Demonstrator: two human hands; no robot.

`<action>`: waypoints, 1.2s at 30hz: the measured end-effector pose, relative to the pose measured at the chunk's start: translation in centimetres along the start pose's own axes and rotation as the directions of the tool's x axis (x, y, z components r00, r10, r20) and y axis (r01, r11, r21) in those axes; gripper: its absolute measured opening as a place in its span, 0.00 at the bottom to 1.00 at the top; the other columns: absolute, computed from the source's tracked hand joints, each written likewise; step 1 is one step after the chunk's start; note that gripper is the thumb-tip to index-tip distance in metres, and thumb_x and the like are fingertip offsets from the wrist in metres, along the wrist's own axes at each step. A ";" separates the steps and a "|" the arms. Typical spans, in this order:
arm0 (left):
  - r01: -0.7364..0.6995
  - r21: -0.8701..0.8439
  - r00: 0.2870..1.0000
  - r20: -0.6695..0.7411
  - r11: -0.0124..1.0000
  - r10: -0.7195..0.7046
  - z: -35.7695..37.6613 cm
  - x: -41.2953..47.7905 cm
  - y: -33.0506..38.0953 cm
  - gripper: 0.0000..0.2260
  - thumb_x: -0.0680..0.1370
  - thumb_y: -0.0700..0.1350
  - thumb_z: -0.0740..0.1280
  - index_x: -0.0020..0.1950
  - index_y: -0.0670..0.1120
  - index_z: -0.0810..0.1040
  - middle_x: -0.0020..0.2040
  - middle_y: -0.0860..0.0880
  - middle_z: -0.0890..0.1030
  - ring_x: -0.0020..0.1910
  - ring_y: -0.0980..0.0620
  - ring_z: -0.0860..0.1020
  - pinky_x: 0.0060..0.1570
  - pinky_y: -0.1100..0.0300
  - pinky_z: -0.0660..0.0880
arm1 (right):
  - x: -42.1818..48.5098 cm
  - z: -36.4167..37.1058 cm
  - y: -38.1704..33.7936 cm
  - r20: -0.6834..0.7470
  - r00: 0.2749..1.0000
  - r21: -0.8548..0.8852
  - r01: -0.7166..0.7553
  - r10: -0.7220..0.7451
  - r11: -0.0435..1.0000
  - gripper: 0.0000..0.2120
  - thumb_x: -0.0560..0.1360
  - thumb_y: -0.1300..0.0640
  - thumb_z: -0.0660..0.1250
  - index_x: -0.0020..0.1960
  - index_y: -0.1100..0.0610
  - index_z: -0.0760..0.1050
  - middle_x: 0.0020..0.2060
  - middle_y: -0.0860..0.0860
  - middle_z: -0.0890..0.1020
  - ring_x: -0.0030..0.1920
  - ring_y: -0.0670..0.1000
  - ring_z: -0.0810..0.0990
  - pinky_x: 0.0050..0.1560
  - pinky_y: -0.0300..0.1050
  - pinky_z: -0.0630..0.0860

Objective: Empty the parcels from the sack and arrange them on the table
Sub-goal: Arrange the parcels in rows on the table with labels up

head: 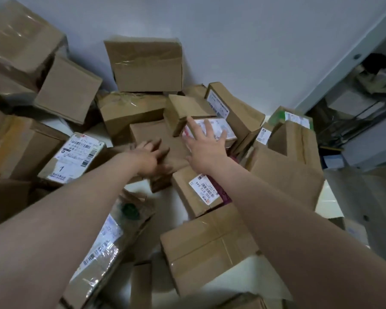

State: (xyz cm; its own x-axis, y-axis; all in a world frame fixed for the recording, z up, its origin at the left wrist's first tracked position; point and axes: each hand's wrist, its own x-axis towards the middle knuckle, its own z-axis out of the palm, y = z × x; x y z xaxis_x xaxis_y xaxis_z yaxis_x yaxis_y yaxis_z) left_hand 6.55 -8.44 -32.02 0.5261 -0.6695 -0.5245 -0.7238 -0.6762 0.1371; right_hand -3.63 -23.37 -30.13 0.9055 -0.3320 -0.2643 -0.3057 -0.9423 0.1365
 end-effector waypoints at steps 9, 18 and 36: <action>0.121 -0.084 0.950 -0.279 0.989 -0.140 -1.1 -2.1 2.2 0.24 0.81 0.60 0.55 0.75 0.51 0.65 0.73 0.44 0.68 0.73 0.43 0.63 0.73 0.40 0.57 | -3.4 0.2 4.4 -0.405 0.908 0.306 0.021 0.111 0.952 0.17 0.79 0.50 0.63 0.67 0.52 0.75 0.77 0.52 0.61 0.76 0.59 0.56 0.73 0.68 0.55; -0.129 -0.143 0.823 -0.568 0.981 0.025 -3.6 -4.4 15.6 0.26 0.80 0.55 0.62 0.77 0.50 0.62 0.76 0.44 0.62 0.75 0.42 0.57 0.72 0.45 0.59 | -12.6 -0.2 12.8 -0.535 0.814 0.386 -0.004 0.228 0.923 0.15 0.75 0.56 0.67 0.61 0.54 0.78 0.71 0.53 0.70 0.71 0.58 0.64 0.66 0.64 0.67; -0.087 -0.075 0.947 -0.314 0.993 0.059 -0.8 0.7 45.4 0.26 0.80 0.55 0.62 0.77 0.52 0.60 0.76 0.44 0.60 0.77 0.42 0.52 0.74 0.40 0.53 | -28.9 14.7 41.7 0.679 0.646 0.317 -0.686 0.349 0.655 0.36 0.80 0.35 0.51 0.74 0.63 0.64 0.74 0.58 0.68 0.71 0.59 0.69 0.70 0.49 0.67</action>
State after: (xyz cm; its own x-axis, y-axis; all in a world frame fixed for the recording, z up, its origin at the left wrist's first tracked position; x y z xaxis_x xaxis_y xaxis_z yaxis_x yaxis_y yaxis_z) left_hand -25.58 -39.90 -25.46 0.5959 -0.7710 -0.2247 -0.7314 -0.6366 0.2446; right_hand -46.86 -53.74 -30.87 0.2790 -0.5721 -0.7713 -0.9148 -0.4025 -0.0324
